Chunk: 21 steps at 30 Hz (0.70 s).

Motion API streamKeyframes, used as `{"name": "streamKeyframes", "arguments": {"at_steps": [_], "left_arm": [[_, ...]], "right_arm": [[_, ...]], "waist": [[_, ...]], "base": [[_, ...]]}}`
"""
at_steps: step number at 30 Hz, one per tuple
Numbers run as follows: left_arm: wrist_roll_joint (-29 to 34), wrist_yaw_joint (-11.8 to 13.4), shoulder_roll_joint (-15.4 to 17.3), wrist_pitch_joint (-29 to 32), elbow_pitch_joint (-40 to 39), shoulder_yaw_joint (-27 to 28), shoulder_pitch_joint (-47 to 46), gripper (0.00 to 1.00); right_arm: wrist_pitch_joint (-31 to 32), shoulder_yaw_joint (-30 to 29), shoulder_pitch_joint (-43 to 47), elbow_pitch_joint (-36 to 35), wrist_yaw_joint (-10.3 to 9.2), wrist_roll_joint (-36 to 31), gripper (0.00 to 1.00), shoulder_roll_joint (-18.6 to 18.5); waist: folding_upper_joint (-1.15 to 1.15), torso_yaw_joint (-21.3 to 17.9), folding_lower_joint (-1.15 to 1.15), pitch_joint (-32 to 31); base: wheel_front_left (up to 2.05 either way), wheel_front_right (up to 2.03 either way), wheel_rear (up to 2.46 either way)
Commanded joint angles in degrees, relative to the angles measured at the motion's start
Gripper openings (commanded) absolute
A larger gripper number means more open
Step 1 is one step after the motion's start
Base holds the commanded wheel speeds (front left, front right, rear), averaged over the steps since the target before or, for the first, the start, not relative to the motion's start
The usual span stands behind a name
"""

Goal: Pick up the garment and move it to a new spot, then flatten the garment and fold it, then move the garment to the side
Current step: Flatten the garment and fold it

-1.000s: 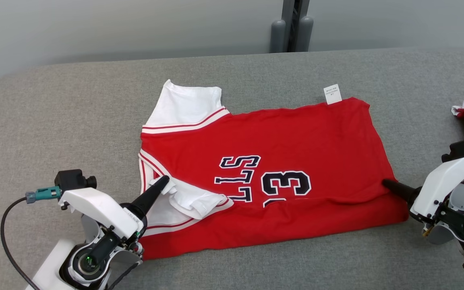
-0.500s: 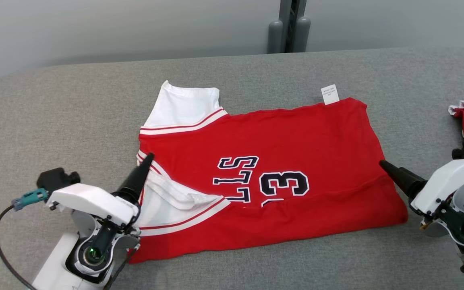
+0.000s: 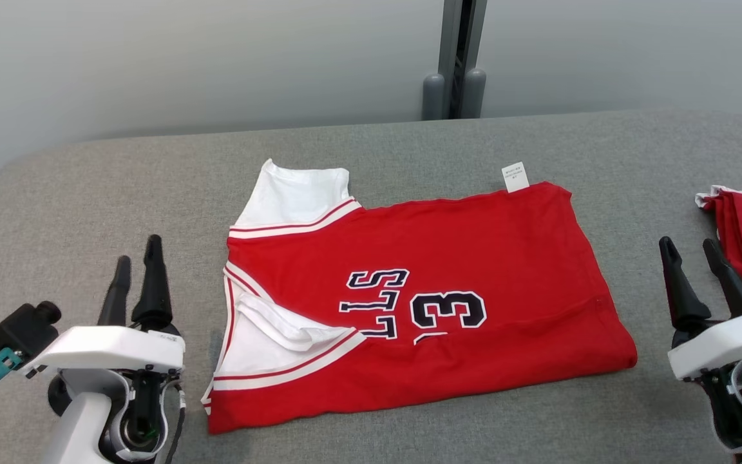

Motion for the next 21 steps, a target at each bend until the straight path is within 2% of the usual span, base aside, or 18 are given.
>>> {"name": "streamKeyframes", "arguments": {"at_steps": [1,6,10,12,17,21], "left_arm": [[5.0,0.7,-1.1,-0.3,-1.5,3.8,1.5,1.0],[19.7,1.0,-7.7,-0.2,-5.0,12.3,7.3,1.0],[30.6,-0.3,-10.4,-0.2,-5.8,13.5,11.2,1.0],[34.5,-0.1,-11.1,-0.2,-5.3,13.7,12.4,1.0],[39.6,0.2,-12.0,-0.3,-2.2,12.5,15.1,1.0],[39.3,0.5,-12.1,-0.3,2.7,10.5,16.1,1.0]], "right_arm": [[-1.7,-1.7,1.9,-1.3,-0.02,-0.8,1.0,2.0],[-4.3,-6.8,6.8,-6.2,-0.02,-7.9,1.0,5.5],[-4.5,-11.0,10.6,-11.6,-0.02,-14.0,1.0,9.0],[-4.5,-12.7,12.5,-14.1,-0.02,-16.2,1.0,11.2],[-4.5,-14.7,15.5,-17.2,-0.02,-18.4,1.0,14.6],[-4.6,-14.5,16.4,-17.8,-0.02,-19.1,1.0,15.6]], "waist": [[0.0,-0.1,0.0,-1.0],[0.0,-0.1,0.0,-2.5],[0.0,-0.1,0.0,-3.2],[0.0,0.1,0.0,-3.3],[0.0,-0.1,0.0,-3.5],[0.0,-0.5,0.0,-3.6]], "base": [[0.0,0.0,0.0],[0.0,0.0,0.0],[0.0,0.0,0.0],[0.0,0.0,0.0],[0.0,0.0,0.0],[0.0,0.0,0.0]]}}
